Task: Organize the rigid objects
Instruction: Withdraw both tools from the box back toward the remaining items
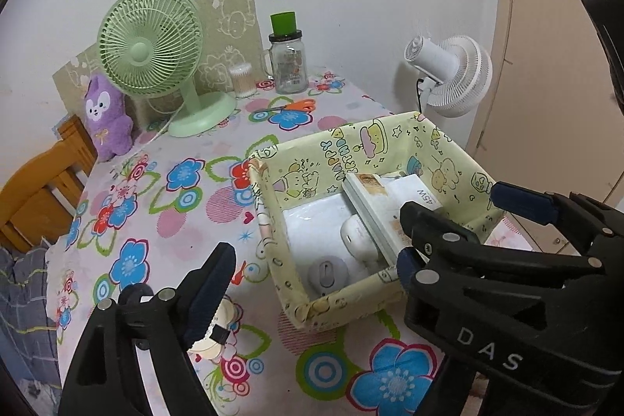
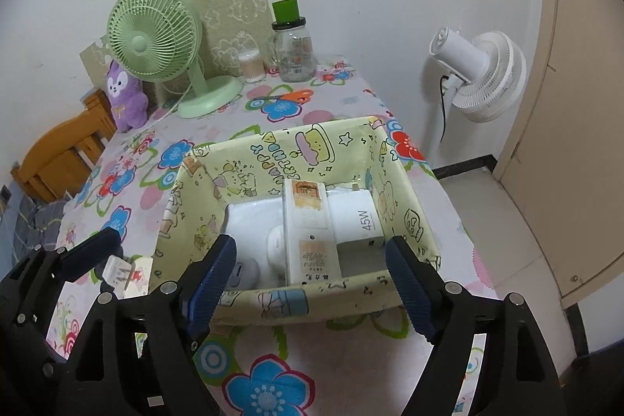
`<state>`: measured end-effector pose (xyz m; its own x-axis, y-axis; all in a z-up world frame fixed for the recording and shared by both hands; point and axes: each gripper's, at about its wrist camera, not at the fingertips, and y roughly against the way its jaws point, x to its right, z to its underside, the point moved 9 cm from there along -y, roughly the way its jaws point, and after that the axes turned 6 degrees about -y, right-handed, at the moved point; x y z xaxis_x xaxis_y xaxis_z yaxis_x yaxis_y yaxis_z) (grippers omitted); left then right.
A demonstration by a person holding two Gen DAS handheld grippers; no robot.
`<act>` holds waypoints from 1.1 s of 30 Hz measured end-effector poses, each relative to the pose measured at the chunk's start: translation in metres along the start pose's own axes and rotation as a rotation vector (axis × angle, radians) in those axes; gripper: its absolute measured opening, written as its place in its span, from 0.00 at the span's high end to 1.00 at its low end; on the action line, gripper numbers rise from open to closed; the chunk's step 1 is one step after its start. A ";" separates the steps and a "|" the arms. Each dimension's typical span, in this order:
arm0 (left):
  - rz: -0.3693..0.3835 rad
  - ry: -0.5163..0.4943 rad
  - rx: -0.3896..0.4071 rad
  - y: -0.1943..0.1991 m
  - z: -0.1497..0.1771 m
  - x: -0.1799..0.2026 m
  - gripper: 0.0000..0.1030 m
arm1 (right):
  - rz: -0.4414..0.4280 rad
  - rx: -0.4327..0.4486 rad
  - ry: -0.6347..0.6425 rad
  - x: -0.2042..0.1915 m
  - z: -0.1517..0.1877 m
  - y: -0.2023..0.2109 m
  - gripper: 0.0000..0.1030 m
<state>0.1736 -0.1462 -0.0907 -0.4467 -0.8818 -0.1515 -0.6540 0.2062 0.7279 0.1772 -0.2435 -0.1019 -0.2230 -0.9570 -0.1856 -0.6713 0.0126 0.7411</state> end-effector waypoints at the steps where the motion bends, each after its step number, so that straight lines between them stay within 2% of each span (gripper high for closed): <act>1: -0.002 0.001 0.004 0.002 0.002 -0.001 0.14 | -0.001 0.003 0.002 -0.001 0.002 0.002 0.20; 15: 0.000 0.025 0.040 0.022 0.017 -0.011 0.10 | -0.003 0.045 0.008 -0.012 0.014 0.022 0.09; 22: -0.027 0.021 0.063 0.034 0.023 -0.017 0.08 | -0.008 0.066 0.021 -0.019 0.020 0.031 0.07; 33: -0.014 0.049 0.096 0.054 0.036 -0.025 0.05 | -0.022 0.100 0.029 -0.030 0.031 0.052 0.06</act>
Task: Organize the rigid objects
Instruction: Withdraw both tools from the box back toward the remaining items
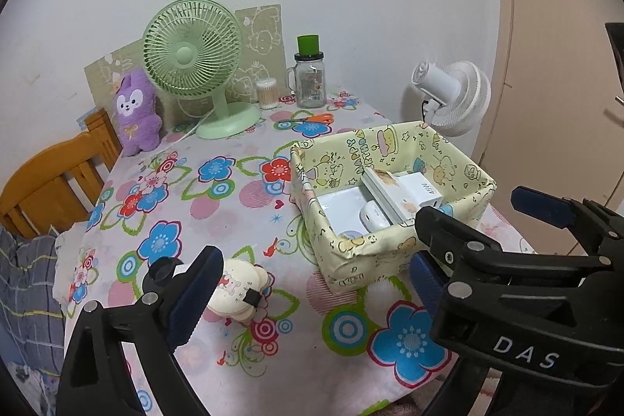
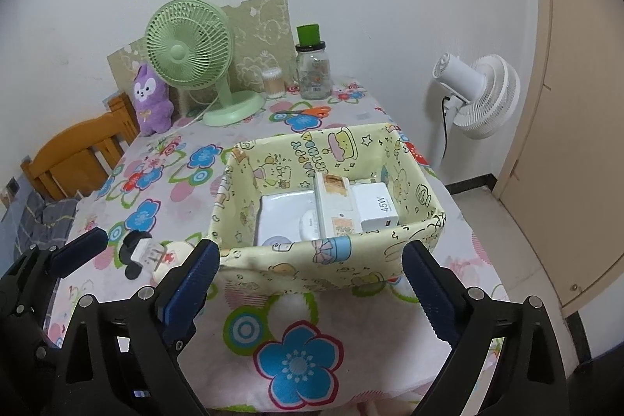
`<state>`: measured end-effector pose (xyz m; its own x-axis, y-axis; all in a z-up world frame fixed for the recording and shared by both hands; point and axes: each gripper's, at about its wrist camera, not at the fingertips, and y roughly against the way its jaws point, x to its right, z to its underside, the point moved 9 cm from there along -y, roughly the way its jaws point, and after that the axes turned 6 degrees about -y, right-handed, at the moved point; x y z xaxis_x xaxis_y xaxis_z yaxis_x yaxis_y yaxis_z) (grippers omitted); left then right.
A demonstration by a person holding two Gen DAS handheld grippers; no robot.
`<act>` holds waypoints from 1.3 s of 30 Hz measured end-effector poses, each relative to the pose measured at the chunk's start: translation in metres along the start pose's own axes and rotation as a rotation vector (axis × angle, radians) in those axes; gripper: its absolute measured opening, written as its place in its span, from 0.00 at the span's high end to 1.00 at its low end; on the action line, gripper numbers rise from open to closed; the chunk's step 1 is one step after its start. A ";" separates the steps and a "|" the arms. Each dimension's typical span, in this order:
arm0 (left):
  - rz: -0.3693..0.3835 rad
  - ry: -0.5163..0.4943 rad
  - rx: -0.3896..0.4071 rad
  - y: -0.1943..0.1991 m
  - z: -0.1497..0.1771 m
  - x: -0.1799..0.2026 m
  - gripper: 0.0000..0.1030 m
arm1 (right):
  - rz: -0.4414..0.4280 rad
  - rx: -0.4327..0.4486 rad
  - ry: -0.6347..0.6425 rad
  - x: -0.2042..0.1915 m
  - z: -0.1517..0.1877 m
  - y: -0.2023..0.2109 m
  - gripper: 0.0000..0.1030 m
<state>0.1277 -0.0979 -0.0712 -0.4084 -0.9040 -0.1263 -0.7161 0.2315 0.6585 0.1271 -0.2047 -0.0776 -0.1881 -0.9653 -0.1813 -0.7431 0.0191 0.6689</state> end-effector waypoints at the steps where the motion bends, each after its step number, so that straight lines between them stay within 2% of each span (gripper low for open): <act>1: 0.002 0.003 0.002 0.002 0.001 0.000 0.05 | -0.001 0.003 0.000 -0.001 0.001 0.002 0.06; 13: -0.016 0.021 0.033 0.026 0.014 -0.012 0.01 | -0.019 0.058 0.011 -0.016 0.011 0.022 0.00; 21: -0.024 0.011 0.032 0.027 0.029 -0.020 0.00 | -0.030 0.102 0.074 -0.040 0.022 0.025 0.00; 31: -0.003 0.036 0.022 0.023 0.048 -0.034 0.00 | -0.066 0.059 0.076 -0.058 0.040 0.014 0.00; 39: -0.026 0.042 0.003 0.019 0.066 -0.050 0.00 | -0.068 0.052 0.130 -0.078 0.053 0.006 0.00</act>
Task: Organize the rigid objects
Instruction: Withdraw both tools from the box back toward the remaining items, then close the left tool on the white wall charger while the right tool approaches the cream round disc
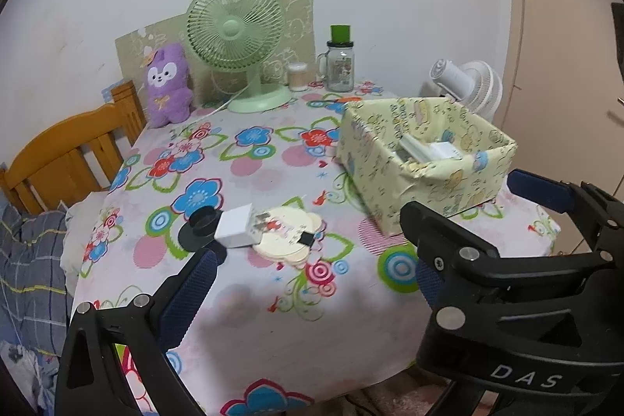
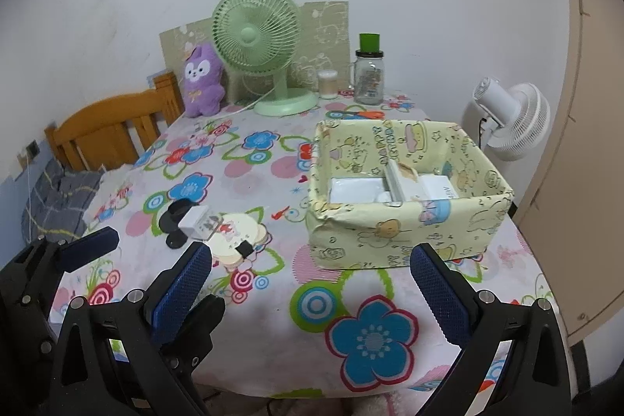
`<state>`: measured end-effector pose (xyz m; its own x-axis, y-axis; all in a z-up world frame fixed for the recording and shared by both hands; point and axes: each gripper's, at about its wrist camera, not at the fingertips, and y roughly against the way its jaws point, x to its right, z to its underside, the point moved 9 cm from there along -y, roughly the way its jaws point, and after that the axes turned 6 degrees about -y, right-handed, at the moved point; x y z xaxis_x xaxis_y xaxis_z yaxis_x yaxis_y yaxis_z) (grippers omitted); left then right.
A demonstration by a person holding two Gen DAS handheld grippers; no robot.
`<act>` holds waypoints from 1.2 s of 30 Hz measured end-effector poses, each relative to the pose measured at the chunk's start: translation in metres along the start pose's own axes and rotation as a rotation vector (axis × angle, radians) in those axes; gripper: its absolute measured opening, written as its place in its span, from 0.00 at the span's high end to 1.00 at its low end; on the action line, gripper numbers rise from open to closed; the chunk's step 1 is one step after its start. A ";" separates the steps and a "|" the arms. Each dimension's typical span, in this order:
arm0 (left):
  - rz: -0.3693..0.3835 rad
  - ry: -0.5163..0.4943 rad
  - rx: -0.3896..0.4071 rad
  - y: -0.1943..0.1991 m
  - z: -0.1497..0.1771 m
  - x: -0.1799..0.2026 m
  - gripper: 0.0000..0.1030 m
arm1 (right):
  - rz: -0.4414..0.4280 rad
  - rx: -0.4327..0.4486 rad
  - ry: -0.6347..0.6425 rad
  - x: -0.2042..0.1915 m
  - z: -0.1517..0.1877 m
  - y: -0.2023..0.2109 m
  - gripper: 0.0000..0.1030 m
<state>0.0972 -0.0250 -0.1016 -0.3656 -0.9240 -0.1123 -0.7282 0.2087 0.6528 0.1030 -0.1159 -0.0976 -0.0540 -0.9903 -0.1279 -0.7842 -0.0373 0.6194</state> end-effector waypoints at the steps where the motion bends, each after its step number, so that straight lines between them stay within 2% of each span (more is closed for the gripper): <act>1: -0.005 0.007 -0.005 -0.002 0.002 -0.003 0.00 | 0.001 -0.002 0.002 -0.002 0.001 -0.001 0.00; 10: -0.012 0.037 -0.028 -0.014 0.017 -0.020 0.00 | 0.000 0.020 0.045 -0.021 0.009 -0.012 0.00; 24: 0.005 0.086 -0.081 -0.042 0.042 -0.044 0.00 | -0.033 -0.012 0.084 -0.049 0.022 -0.046 0.00; 28: 0.011 0.089 -0.072 -0.047 0.047 -0.050 0.00 | -0.042 -0.029 0.111 -0.058 0.027 -0.055 0.00; 36: -0.013 0.117 -0.082 -0.058 0.051 -0.068 0.00 | -0.076 -0.062 0.106 -0.071 0.030 -0.070 0.00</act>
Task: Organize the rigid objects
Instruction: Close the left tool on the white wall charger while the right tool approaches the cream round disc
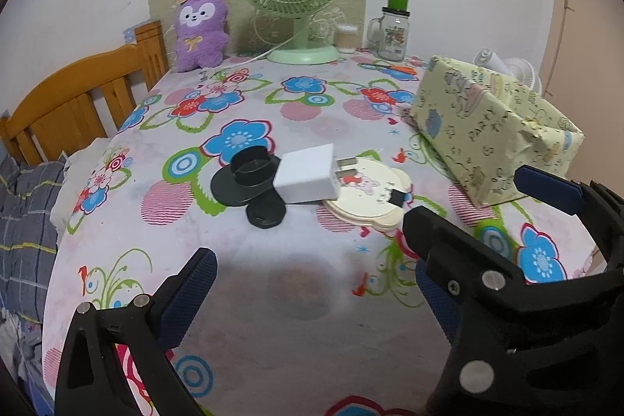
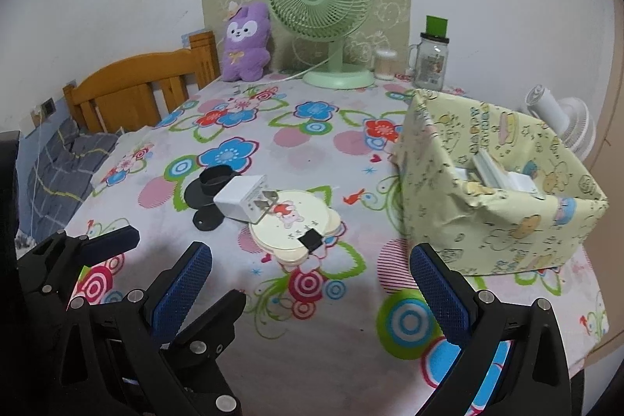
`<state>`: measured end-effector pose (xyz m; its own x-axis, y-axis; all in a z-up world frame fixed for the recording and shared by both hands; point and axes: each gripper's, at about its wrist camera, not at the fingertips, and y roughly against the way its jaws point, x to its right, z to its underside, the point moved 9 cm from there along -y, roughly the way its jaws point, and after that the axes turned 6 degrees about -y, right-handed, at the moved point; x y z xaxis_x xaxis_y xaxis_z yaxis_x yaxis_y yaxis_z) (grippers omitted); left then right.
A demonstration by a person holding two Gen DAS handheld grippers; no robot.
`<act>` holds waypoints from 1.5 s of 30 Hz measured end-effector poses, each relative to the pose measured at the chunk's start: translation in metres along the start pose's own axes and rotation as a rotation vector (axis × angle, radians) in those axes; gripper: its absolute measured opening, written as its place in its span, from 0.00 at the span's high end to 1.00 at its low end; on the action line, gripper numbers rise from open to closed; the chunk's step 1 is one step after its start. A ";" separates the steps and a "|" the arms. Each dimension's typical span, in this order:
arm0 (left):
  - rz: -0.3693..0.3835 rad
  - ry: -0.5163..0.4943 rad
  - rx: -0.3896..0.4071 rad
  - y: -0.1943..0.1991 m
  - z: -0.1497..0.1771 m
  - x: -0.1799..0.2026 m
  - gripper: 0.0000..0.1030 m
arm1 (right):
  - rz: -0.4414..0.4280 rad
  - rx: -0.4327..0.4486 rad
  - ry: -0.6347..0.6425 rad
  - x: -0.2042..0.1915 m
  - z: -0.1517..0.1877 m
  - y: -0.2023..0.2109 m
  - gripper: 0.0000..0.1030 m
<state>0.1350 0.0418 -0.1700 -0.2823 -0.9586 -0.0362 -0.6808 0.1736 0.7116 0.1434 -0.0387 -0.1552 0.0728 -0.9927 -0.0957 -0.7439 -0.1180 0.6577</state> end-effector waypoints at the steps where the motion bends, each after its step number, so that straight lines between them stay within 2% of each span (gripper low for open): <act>1: -0.004 0.004 -0.004 -0.002 0.000 -0.002 0.00 | -0.002 -0.005 -0.001 -0.002 0.000 -0.002 0.01; 13: -0.016 0.016 -0.029 -0.024 -0.006 -0.014 0.01 | -0.025 -0.050 -0.010 -0.010 -0.003 -0.029 0.09; 23: 0.005 0.013 -0.025 -0.039 -0.020 -0.012 0.01 | -0.005 -0.090 -0.049 -0.002 -0.012 -0.052 0.24; 29: 0.028 0.024 -0.043 -0.053 -0.026 -0.008 0.06 | 0.014 -0.116 -0.081 0.010 -0.014 -0.062 0.31; 34: 0.024 0.018 -0.057 -0.063 -0.028 -0.006 0.15 | 0.056 -0.123 -0.089 0.018 -0.015 -0.068 0.32; 38: 0.019 0.006 -0.061 -0.068 -0.031 -0.005 0.17 | 0.067 -0.122 -0.093 0.020 -0.016 -0.070 0.32; 44: 0.041 0.003 -0.052 -0.069 -0.035 -0.004 0.39 | 0.062 -0.118 -0.114 0.022 -0.019 -0.071 0.32; 45: 0.042 0.003 -0.051 -0.069 -0.035 -0.004 0.45 | 0.062 -0.117 -0.117 0.022 -0.019 -0.071 0.32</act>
<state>0.2069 0.0258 -0.1941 -0.3075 -0.9515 -0.0037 -0.6329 0.2016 0.7475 0.2110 -0.0525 -0.1897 -0.0538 -0.9896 -0.1335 -0.6615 -0.0648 0.7472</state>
